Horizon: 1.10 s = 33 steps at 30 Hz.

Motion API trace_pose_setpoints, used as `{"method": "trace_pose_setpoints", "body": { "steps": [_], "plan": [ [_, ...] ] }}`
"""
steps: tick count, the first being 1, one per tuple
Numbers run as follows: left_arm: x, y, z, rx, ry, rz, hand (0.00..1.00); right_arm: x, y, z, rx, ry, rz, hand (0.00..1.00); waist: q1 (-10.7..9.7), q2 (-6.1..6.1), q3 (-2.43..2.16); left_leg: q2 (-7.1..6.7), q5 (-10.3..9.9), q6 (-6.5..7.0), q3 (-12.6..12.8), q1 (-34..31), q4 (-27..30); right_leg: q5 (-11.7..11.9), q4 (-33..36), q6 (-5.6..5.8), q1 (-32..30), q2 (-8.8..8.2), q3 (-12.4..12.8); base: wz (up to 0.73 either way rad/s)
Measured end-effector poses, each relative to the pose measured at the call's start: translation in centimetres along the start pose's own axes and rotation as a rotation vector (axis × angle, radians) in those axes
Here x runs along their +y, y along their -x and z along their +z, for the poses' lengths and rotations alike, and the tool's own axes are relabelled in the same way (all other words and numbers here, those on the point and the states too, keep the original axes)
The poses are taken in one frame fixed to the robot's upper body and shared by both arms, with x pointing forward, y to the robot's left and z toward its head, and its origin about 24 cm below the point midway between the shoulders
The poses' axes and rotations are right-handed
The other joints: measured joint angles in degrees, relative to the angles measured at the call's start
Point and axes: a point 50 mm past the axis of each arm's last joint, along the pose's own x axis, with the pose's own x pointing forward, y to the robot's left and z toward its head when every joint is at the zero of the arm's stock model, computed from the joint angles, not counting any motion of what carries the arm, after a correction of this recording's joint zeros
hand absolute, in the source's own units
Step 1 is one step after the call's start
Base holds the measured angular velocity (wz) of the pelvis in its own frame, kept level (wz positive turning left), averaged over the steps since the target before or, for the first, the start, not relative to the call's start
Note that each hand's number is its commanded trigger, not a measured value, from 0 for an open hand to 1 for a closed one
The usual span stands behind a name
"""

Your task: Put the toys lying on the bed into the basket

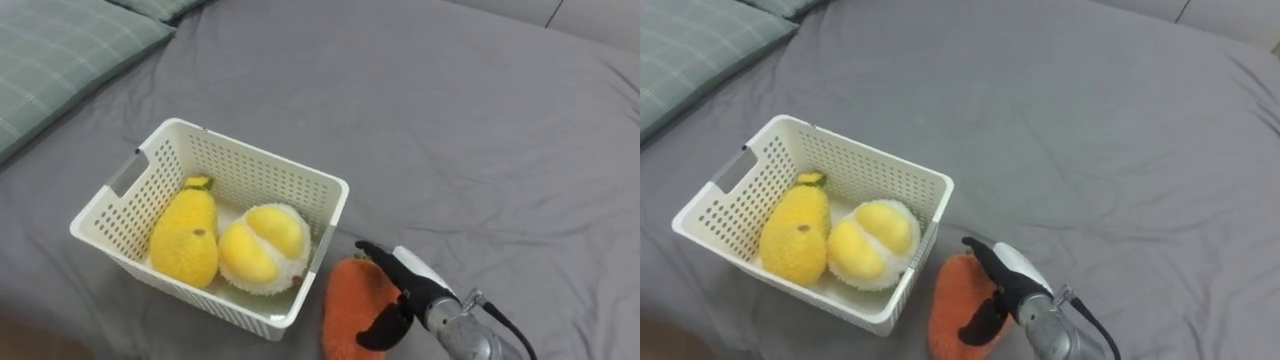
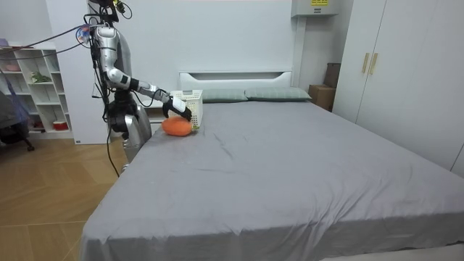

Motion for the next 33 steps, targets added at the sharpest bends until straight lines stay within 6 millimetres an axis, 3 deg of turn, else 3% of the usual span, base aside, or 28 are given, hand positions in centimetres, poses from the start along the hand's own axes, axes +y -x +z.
{"method": "trace_pose_setpoints", "body": {
  "steps": [7, 18, 28, 33],
  "plan": [
    [0.7, 0.1, -0.8, 0.046, 0.005, 0.017, 0.00, -1.6, -1.1, -1.2, 0.091, 0.027, -0.054, 0.00, 1.59, -0.24, 0.05, -0.10, 0.01, 0.01, -0.37, -0.26, 0.51, 0.00, 0.01, 0.00, 0.13, -0.05, -0.18, 0.02],
    [1.6, 0.2, -1.4, 0.065, -0.020, 0.029, 0.00, -1.7, -2.0, -3.1, 0.193, 0.037, -0.057, 0.00, 4.35, -1.63, 0.39, -0.46, 0.09, 0.03, -1.76, -0.54, 0.77, -0.02, -0.09, 0.03, 0.48, -0.22, -1.67, 0.06],
    [1.4, 0.3, -1.8, 0.081, -0.065, 0.024, 0.00, -2.9, -2.5, -2.4, 0.154, -0.120, -0.141, 0.00, 4.35, -0.60, 0.79, -0.59, 0.11, -0.02, -2.27, -0.65, 1.03, -0.01, -0.78, 0.02, 1.10, -0.20, -2.47, 0.03],
    [1.5, 0.3, -2.4, 0.102, -0.093, 0.030, 0.00, -3.6, -2.5, -1.4, 0.106, -0.151, -0.190, 0.00, 4.21, 0.17, 0.28, -0.66, 0.12, -0.03, -2.66, -0.76, 1.23, -0.01, -0.78, 0.03, 1.14, -0.23, -2.86, 0.03]
  ]
}}
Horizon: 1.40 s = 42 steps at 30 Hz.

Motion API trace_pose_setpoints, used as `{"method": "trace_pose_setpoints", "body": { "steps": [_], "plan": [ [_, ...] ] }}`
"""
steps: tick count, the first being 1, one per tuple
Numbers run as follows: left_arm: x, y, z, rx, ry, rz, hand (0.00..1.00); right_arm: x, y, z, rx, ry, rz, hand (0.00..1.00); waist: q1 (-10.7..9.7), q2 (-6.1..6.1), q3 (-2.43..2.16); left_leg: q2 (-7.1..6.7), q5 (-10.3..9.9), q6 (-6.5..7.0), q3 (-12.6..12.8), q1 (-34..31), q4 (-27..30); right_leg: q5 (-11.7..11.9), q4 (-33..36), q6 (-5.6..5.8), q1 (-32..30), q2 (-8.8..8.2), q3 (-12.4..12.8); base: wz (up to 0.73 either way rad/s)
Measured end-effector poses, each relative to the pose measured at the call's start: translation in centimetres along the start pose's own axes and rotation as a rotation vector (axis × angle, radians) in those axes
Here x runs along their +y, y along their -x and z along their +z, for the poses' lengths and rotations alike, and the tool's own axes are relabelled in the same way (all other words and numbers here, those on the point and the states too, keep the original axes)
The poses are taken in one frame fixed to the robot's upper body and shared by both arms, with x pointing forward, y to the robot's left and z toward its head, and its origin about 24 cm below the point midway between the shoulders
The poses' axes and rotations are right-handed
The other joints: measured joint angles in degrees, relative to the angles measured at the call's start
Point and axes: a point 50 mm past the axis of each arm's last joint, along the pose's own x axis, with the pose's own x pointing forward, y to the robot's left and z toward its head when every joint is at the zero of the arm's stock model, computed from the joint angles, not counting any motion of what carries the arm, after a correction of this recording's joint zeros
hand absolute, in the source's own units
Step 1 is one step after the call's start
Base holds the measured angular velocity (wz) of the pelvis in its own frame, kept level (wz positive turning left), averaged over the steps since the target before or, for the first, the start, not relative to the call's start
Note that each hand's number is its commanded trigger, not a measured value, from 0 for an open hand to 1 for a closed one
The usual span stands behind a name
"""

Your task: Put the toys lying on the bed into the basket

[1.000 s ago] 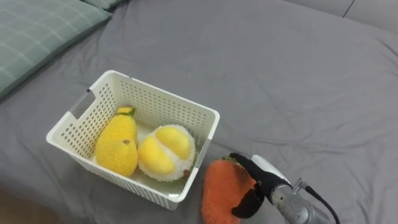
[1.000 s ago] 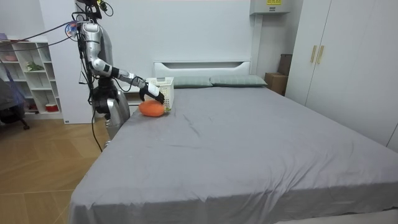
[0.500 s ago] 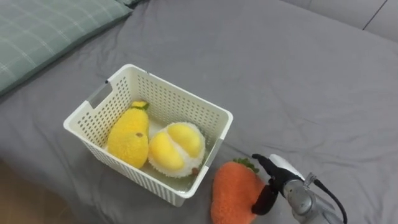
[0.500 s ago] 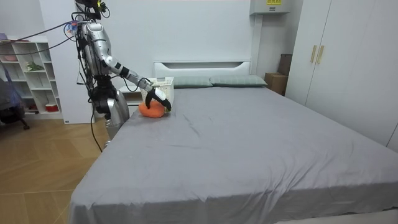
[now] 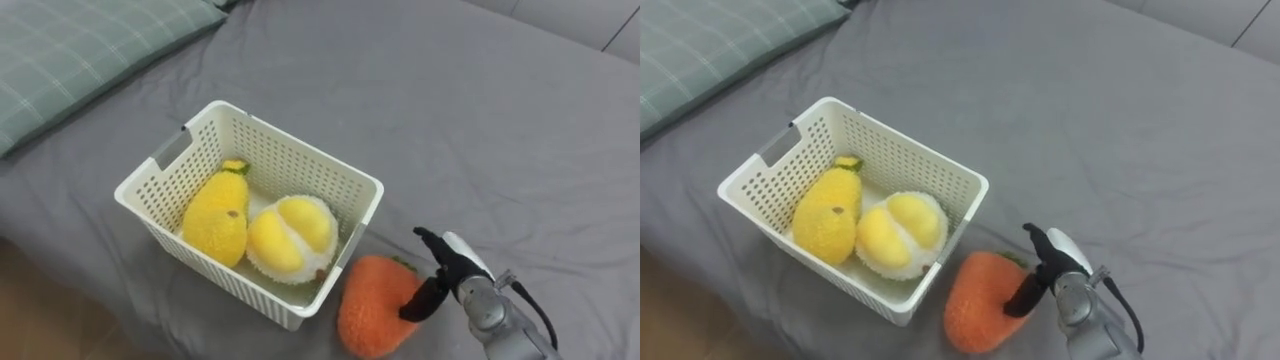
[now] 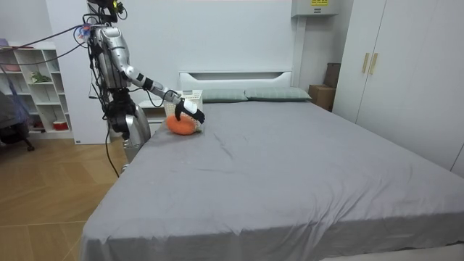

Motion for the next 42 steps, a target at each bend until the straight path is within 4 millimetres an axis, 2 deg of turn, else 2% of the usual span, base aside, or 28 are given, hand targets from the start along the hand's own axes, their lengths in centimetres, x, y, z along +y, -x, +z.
{"method": "trace_pose_setpoints", "body": {
  "steps": [4, 8, 13, 18, 27, 31, 36, 42],
  "plan": [
    [0.1, 0.1, -0.5, 0.010, -0.006, 0.007, 0.00, -0.1, 0.0, 1.0, -0.050, -0.028, -0.010, 0.00, 0.06, 0.56, -0.19, 0.02, 0.17, -0.15, -0.11, 0.22, -0.02, 0.00, -0.05, 0.00, 0.13, 0.02, 0.06, 0.00],
    [0.1, 0.1, -0.3, 0.006, -0.006, 0.022, 0.00, 0.1, 0.1, 2.1, -0.092, -0.053, -0.001, 0.00, 0.05, 0.46, -0.21, 0.14, 0.25, -0.29, -0.11, 0.20, -0.02, 0.00, -0.07, 0.00, 0.17, 0.14, 0.10, 0.00],
    [0.0, 0.0, 0.4, -0.020, -0.005, 0.038, 0.00, 0.4, 0.6, 5.1, -0.211, -0.047, 0.029, 0.00, 0.05, 0.14, -0.32, 0.19, 0.26, -0.33, -0.07, 0.06, -0.02, 0.00, -0.07, 0.00, 0.18, 0.19, 0.03, 0.00],
    [-0.2, 0.0, 0.4, -0.027, -0.022, 0.033, 0.00, 0.6, 0.8, 5.8, -0.239, -0.042, 0.053, 0.00, 0.14, -0.28, -0.24, 0.17, 0.26, -0.33, -0.07, 0.06, -0.02, 0.00, -0.06, 0.00, 0.24, 0.16, -0.06, 0.00],
    [-0.3, 0.1, 0.7, -0.041, -0.020, 0.031, 0.00, 1.1, 0.7, 5.0, -0.202, -0.034, 0.098, 0.00, -0.03, -0.35, -0.20, 0.14, 0.23, -0.32, -0.27, 0.16, -0.02, 0.00, -0.10, 0.00, 0.51, 0.04, -1.03, 0.01],
    [-0.3, 0.1, 1.0, -0.049, -0.020, 0.030, 0.00, 2.3, 0.4, 3.2, -0.122, -0.017, 0.164, 0.00, 0.14, -0.79, -0.39, 0.11, 0.23, -0.31, -0.38, 0.13, 0.00, 0.00, -0.09, 0.00, 0.54, 0.03, -1.23, 0.00],
    [-0.3, 0.0, 1.0, -0.038, -0.020, 0.030, 0.00, 3.3, 0.3, 1.5, -0.046, -0.005, 0.221, 0.00, 0.05, -0.80, -0.34, 0.08, 0.23, -0.31, -0.38, 0.10, 0.13, 0.00, -0.09, 0.00, 0.60, 0.00, -1.29, 0.00],
    [-0.3, 0.0, 0.8, -0.031, -0.021, 0.029, 0.00, 3.4, 0.2, 1.0, -0.028, -0.005, 0.226, 0.00, 0.07, -0.53, -0.15, 0.07, 0.19, -0.29, -0.46, -0.06, 0.48, 0.00, -0.08, 0.00, 0.63, 0.03, -1.27, 0.00]
  ]
}}
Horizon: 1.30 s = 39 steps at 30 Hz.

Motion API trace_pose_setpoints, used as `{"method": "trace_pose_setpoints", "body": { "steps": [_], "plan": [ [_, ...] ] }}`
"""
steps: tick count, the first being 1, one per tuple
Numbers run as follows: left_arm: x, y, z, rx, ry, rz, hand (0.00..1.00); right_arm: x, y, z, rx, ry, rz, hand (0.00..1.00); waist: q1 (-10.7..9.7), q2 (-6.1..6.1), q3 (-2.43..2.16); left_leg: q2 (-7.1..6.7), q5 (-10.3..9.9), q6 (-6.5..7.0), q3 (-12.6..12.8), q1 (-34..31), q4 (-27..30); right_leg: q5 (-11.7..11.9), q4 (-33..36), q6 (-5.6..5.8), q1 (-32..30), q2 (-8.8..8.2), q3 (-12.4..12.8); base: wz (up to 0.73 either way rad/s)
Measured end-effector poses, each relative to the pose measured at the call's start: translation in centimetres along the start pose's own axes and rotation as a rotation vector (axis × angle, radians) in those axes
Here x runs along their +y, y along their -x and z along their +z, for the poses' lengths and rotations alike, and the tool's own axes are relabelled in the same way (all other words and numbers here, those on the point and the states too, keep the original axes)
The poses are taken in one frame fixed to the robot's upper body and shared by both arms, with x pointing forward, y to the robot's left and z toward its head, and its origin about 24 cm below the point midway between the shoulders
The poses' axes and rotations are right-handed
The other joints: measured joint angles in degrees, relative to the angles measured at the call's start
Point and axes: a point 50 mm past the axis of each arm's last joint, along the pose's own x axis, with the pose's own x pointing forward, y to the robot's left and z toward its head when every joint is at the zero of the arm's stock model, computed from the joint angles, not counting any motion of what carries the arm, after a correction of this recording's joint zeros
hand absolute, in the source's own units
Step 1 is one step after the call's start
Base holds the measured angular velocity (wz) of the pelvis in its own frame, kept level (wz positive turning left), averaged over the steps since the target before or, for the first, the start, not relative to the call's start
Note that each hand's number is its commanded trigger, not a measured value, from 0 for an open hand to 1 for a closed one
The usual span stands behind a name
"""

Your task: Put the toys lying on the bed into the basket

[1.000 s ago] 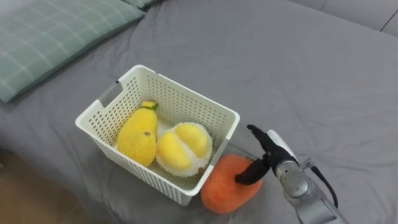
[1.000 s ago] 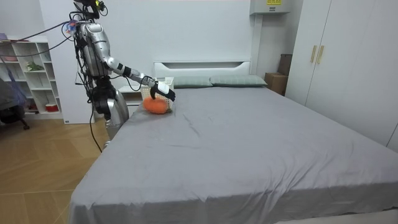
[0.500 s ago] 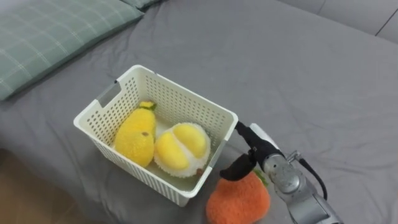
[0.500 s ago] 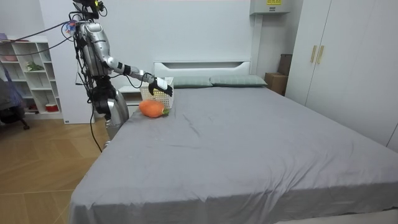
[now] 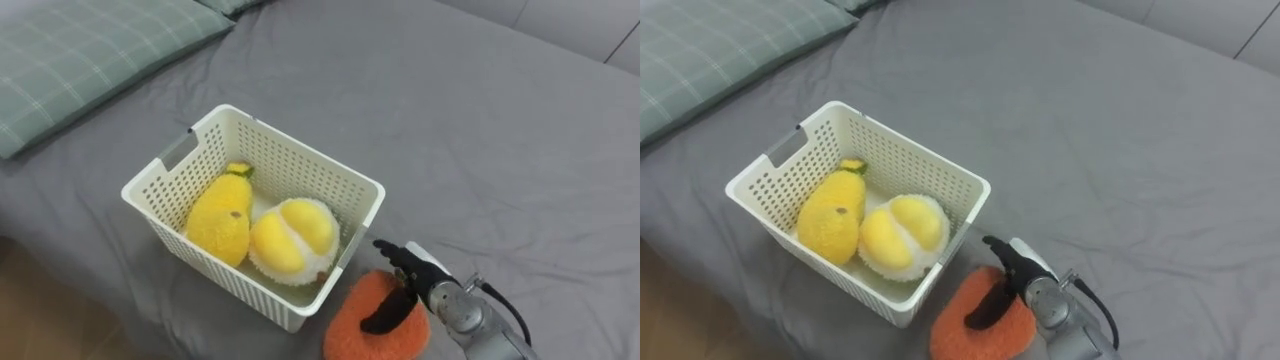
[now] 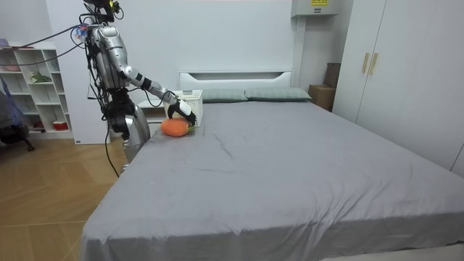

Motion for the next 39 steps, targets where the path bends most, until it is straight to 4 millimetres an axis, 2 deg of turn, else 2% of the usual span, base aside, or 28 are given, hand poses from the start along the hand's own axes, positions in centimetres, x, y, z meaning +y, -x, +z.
{"method": "trace_pose_setpoints", "body": {
  "steps": [8, 9, 10, 11, 12, 18, 26, 34, 39],
  "plan": [
    [0.1, 0.0, -0.6, 0.049, -0.022, -0.021, 0.00, 0.5, -0.1, -0.9, 0.044, 0.019, 0.088, 0.00, 0.13, -0.02, -0.02, -0.02, -0.02, -0.01, -0.21, -0.16, 0.10, 0.00, 0.00, 0.00, -0.15, 0.05, 0.39, 0.00],
    [0.2, 0.0, -0.7, 0.053, -0.015, -0.023, 0.00, 0.6, -0.1, -1.2, 0.064, 0.018, 0.100, 0.02, 0.12, -0.06, -0.04, -0.02, -0.02, -0.01, -0.21, -0.12, 0.09, 0.00, -0.01, 0.00, -0.11, 0.09, 0.47, 0.00],
    [0.2, 0.0, -0.7, 0.057, -0.010, -0.026, 0.00, 0.6, -0.1, -1.3, 0.074, 0.017, 0.112, 0.11, 0.11, -0.05, -0.03, -0.02, -0.02, -0.01, -0.21, -0.13, 0.09, 0.00, -0.02, 0.00, -0.11, 0.12, 0.56, 0.00],
    [0.2, 0.0, -0.8, 0.060, -0.010, -0.027, 0.00, 0.6, 0.0, -1.3, 0.076, 0.016, 0.117, 0.78, 0.17, -0.05, -0.03, -0.02, -0.02, -0.01, -0.20, -0.13, 0.09, 0.00, -0.02, 0.00, -0.11, 0.12, 0.55, 0.00],
    [0.2, 0.0, -0.7, 0.062, -0.014, -0.031, 0.00, 0.7, 0.0, -1.4, 0.083, 0.026, 0.123, 1.00, 0.16, -0.08, -0.05, -0.02, -0.02, -0.01, -0.19, -0.12, 0.09, 0.00, -0.02, 0.00, -0.14, 0.12, 0.57, 0.00],
    [0.1, -0.1, -0.6, 0.075, -0.031, -0.035, 0.00, 0.6, 0.0, -1.5, 0.115, 0.075, 0.145, 1.00, 0.18, -0.33, -0.23, -0.01, -0.04, -0.03, -0.21, -0.15, 0.09, 0.00, -0.02, 0.00, -0.15, 0.13, 0.54, 0.00],
    [0.0, -0.2, -0.6, 0.087, -0.033, -0.031, 0.00, 0.6, -0.1, -1.4, 0.139, 0.118, 0.165, 1.00, 0.49, -0.36, -0.24, 0.00, -0.02, -0.03, -0.18, -0.08, 0.05, 0.00, -0.02, -0.01, -0.19, 0.13, 0.67, 0.00],
    [0.0, -0.2, -0.5, 0.091, -0.032, -0.030, 0.00, 0.6, -0.1, -1.5, 0.148, 0.120, 0.166, 1.00, 1.57, -0.67, 0.07, 0.05, -0.02, -0.02, 0.07, -0.07, 0.05, 0.00, -0.02, -0.01, -0.25, 0.19, 1.28, -0.02],
    [-0.1, -0.3, 0.0, 0.074, -0.030, -0.030, 0.00, 0.4, -0.1, -1.3, 0.138, 0.120, 0.161, 1.00, 1.64, -1.07, -0.18, 0.04, 0.00, -0.03, 0.08, -0.60, 0.09, 0.01, -0.01, -0.02, -0.74, 0.18, 1.41, 0.00]
  ]
}}
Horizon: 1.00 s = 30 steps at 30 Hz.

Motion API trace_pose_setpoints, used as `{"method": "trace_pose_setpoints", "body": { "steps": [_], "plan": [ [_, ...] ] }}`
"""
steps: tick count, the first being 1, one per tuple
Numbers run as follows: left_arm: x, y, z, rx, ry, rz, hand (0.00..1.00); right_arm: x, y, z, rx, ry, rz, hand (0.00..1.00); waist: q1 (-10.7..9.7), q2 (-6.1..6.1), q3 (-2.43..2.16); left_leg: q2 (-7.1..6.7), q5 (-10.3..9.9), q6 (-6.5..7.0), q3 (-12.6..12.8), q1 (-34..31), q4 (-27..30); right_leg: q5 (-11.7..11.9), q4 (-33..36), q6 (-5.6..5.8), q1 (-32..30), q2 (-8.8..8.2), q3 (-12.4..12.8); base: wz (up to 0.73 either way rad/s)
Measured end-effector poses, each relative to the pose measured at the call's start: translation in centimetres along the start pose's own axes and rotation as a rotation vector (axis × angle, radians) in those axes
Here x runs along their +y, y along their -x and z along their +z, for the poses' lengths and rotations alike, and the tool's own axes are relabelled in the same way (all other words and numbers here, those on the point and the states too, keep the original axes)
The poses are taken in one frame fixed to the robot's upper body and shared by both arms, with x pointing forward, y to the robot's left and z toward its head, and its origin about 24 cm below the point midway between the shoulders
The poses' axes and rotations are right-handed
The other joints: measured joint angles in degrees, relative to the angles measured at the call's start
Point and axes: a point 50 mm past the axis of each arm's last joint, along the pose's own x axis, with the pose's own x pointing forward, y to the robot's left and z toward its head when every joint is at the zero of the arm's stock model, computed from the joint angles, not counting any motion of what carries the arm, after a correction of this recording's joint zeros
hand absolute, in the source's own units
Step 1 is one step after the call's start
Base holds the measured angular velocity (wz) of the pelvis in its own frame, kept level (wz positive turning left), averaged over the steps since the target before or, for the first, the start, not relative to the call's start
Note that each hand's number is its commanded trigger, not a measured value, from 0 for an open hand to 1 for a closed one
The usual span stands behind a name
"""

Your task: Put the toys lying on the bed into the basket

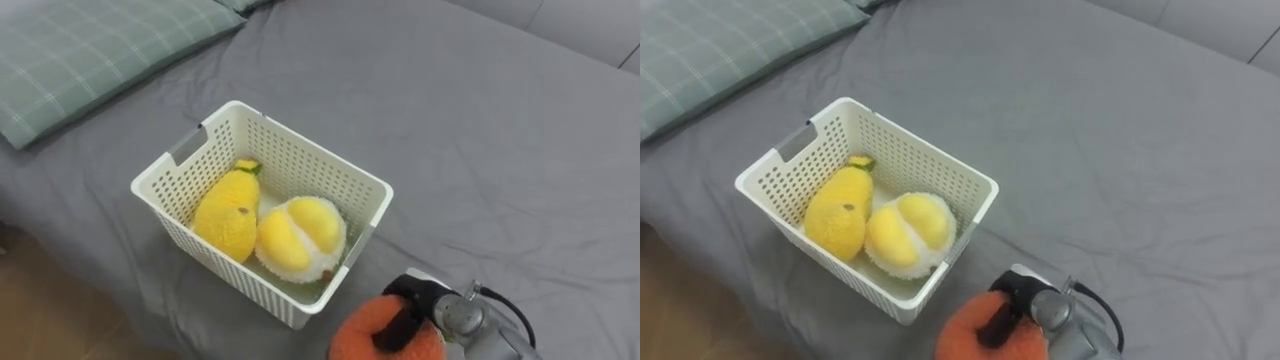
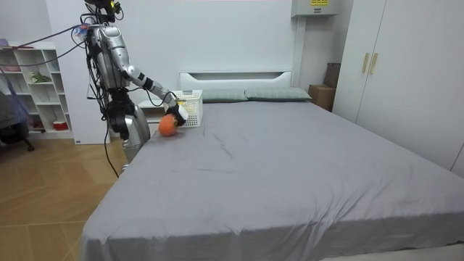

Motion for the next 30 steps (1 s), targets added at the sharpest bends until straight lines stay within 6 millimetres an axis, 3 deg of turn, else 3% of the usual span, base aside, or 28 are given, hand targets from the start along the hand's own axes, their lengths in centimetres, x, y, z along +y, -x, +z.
{"method": "trace_pose_setpoints", "body": {
  "steps": [5, 7, 14, 17, 21, 25, 30],
  "plan": [
    [-0.1, 0.0, 1.0, -0.032, 0.004, -0.005, 0.00, -1.2, 0.3, -0.2, -0.007, -0.046, -0.050, 1.00, -0.46, 0.29, 0.20, 0.01, 0.00, 0.01, 0.17, 0.28, -0.03, 0.00, 0.04, 0.00, -0.12, -0.15, 0.10, -0.01],
    [0.0, 0.0, 1.1, -0.035, 0.025, -0.001, 0.00, -2.6, 0.8, 0.3, -0.040, -0.078, -0.122, 1.00, -1.55, 0.43, 0.27, 0.04, 0.01, 0.02, 0.21, 0.04, -0.10, 0.00, 0.06, 0.00, -0.43, -0.30, 0.24, -0.02],
    [0.4, 0.0, 1.2, -0.050, 0.123, 0.017, 0.00, -5.7, 3.1, 0.4, -0.137, -0.117, -0.328, 1.00, -5.29, 0.00, -0.06, 0.30, -0.01, 0.08, 1.78, 0.39, -0.09, 0.00, 0.04, 0.00, -0.70, -0.12, 1.51, -0.08],
    [0.8, 0.0, 1.5, -0.072, 0.185, 0.023, 0.00, -6.6, 4.2, -0.6, -0.143, -0.155, -0.401, 1.00, -7.71, 0.22, -0.17, 0.27, -0.13, 0.31, 2.35, 0.57, -0.26, 0.00, 0.15, 0.00, -0.76, -0.19, 1.90, -0.12],
    [1.3, 0.0, 0.8, -0.064, 0.224, 0.038, 0.00, -8.8, 6.1, -1.1, -0.170, -0.183, -0.542, 1.00, -9.61, 1.21, -0.72, 0.58, -0.30, 0.60, 4.73, 2.24, -1.62, 0.02, 0.60, 0.04, -0.74, -0.17, 4.61, -0.34],
    [1.4, 0.1, 1.3, -0.092, 0.235, 0.039, 0.00, -10.5, 7.6, -1.2, -0.189, -0.210, -0.668, 1.00, -11.07, 1.62, -0.62, 0.86, -0.44, 0.75, 6.01, 3.91, -2.33, 0.02, 1.15, 0.07, -0.01, -0.10, 5.35, -0.17],
    [1.5, 0.2, 1.7, -0.122, 0.240, 0.040, 0.00, -12.0, 9.3, -0.5, -0.235, -0.179, -0.756, 1.00, -11.51, 1.68, -0.66, 1.09, -0.46, 0.76, 6.99, 4.22, -2.49, 0.03, 1.25, 0.08, -0.15, 0.03, 6.26, -0.10]
  ]
}}
